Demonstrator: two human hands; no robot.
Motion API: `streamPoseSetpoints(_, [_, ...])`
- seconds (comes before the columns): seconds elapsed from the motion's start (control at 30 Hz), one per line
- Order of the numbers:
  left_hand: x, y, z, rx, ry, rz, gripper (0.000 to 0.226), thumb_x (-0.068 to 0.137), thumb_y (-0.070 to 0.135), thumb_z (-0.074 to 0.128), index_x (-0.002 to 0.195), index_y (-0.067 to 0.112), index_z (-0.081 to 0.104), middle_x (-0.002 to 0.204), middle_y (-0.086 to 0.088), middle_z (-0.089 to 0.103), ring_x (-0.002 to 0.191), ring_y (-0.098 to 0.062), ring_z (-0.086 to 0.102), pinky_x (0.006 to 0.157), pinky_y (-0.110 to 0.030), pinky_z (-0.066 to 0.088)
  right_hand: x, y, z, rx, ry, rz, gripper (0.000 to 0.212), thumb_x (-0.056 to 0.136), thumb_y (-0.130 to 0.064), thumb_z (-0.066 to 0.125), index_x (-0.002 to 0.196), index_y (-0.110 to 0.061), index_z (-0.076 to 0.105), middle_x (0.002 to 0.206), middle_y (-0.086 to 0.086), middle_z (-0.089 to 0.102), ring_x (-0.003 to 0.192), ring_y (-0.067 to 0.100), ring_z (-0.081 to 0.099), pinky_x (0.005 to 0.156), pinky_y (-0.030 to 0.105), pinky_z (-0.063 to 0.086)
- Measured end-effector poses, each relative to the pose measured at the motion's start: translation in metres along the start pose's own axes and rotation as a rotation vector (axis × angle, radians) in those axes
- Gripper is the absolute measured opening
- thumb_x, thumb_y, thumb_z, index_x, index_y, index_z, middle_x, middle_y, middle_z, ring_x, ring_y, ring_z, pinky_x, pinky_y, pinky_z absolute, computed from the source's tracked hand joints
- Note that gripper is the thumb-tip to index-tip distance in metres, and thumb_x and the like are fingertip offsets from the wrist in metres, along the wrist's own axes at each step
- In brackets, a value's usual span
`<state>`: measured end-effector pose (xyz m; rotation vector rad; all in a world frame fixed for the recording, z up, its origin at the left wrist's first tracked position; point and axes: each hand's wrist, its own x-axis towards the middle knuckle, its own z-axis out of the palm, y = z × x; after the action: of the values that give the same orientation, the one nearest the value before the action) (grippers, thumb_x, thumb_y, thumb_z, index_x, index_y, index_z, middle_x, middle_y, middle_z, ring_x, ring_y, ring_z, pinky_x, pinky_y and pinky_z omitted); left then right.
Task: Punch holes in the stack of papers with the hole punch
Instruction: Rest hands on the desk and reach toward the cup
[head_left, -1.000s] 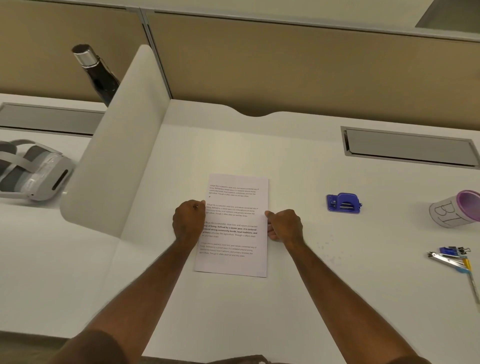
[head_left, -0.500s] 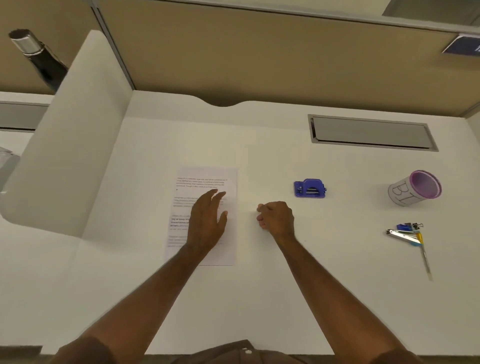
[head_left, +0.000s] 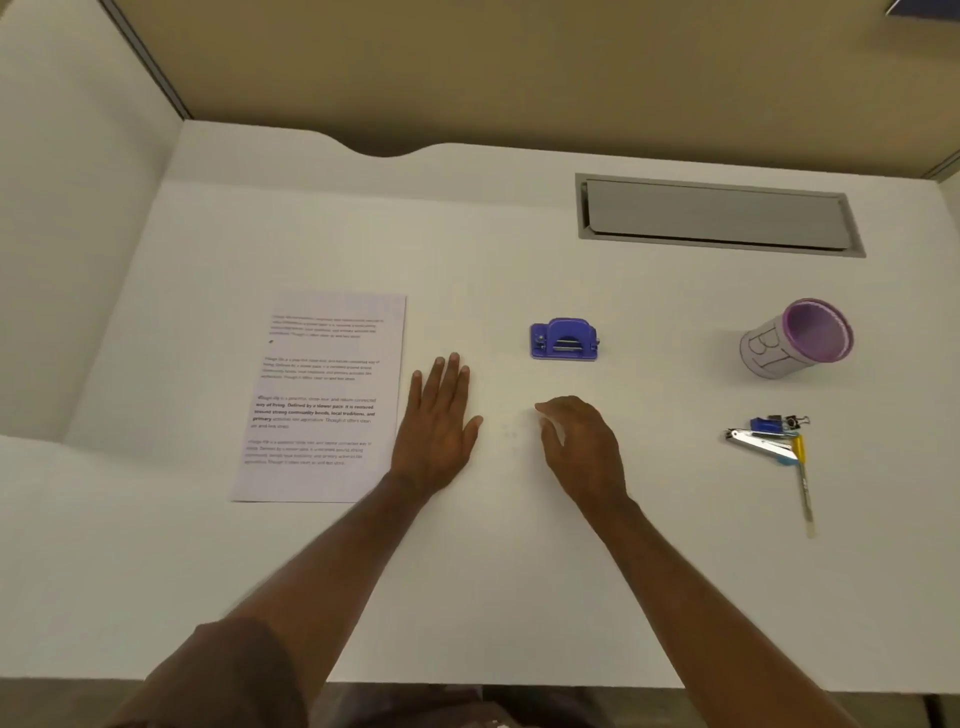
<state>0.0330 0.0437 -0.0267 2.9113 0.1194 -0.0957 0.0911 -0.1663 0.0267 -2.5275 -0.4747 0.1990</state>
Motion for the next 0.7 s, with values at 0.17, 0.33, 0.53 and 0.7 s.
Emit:
streamPoseSetpoints(0.17, [0.001, -0.002, 0.001, -0.019, 0.023, 0.020, 0.066, 0.105, 0.043, 0.023, 0.159, 0.006, 0.014, 0.169, -0.012, 0.006, 0.157, -0.029, 0.004, 0.126, -0.053, 0.011, 0.020, 0.002, 0.010, -0.170, -0.114, -0.249, 0.036, 0.094, -0.016, 0.058, 0.130, -0.011, 0.062, 0.132, 0.008, 0.063, 0.123, 0.026, 0.057, 0.097, 0.039, 0.050])
streamPoseSetpoints(0.33, [-0.001, -0.001, 0.000, -0.015, 0.037, 0.024, 0.064, 0.106, 0.040, 0.022, 0.159, 0.005, 0.017, 0.168, -0.013, 0.010, 0.156, -0.029, 0.007, 0.125, -0.054, 0.013, 0.040, -0.003, 0.020, -0.318, -0.316, -0.407, 0.049, 0.094, -0.009, 0.052, 0.143, -0.006, 0.047, 0.146, 0.012, 0.050, 0.133, 0.031, 0.046, 0.106, 0.040, 0.043])
streamPoseSetpoints(0.53, [-0.003, -0.002, 0.002, -0.010, 0.067, 0.026, 0.063, 0.106, 0.040, 0.025, 0.159, 0.006, 0.017, 0.168, -0.013, 0.010, 0.156, -0.028, 0.007, 0.126, -0.053, 0.013, 0.014, 0.000, 0.016, -0.360, -0.319, -0.539, 0.057, 0.074, 0.004, 0.070, 0.130, 0.002, 0.058, 0.131, 0.019, 0.060, 0.118, 0.036, 0.059, 0.086, 0.043, 0.056])
streamPoseSetpoints(0.7, [-0.003, -0.002, 0.004, -0.014, 0.075, 0.027, 0.063, 0.106, 0.040, 0.025, 0.159, 0.006, 0.017, 0.168, -0.012, 0.011, 0.156, -0.028, 0.008, 0.125, -0.053, 0.014, -0.025, 0.014, 0.005, -0.305, -0.229, -0.580, 0.050, 0.066, 0.005, 0.078, 0.115, 0.000, 0.069, 0.112, 0.014, 0.069, 0.098, 0.032, 0.068, 0.066, 0.036, 0.061])
